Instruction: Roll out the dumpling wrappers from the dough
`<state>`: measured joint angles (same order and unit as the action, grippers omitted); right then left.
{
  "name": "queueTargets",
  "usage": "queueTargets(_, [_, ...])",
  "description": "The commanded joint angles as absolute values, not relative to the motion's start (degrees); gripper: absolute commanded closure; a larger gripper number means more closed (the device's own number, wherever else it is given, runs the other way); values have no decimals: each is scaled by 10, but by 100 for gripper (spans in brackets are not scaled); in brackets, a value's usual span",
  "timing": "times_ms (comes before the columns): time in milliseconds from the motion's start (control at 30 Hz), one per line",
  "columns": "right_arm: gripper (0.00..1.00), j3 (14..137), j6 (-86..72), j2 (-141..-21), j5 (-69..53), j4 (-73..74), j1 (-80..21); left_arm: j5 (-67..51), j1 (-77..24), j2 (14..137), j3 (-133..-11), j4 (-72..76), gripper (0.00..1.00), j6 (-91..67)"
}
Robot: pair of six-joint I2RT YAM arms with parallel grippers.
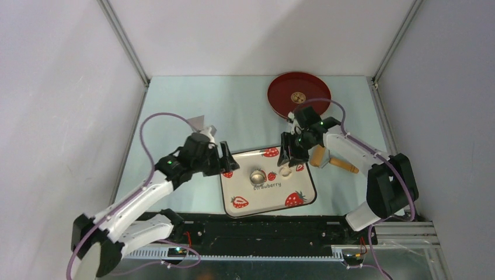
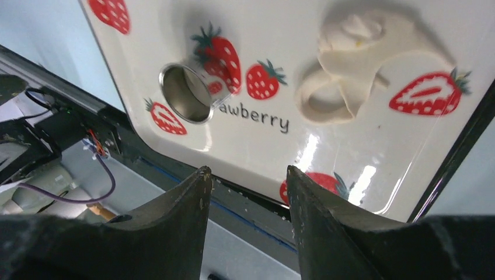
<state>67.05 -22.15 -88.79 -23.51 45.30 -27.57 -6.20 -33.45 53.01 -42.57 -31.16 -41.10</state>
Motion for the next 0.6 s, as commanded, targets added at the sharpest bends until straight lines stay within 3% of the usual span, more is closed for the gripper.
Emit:
queueTargets(0, [46, 591, -257, -854, -266, 405, -268, -77, -378, 594, -416, -277, 23, -460])
queueTargets(300, [46, 457, -266, -757, -300, 368, -185, -79, -423, 720, -414, -177, 44, -495])
queueTargets(567, [46, 410, -229, -704, -315, 393, -89, -82, -440, 807, -438, -152, 51, -488])
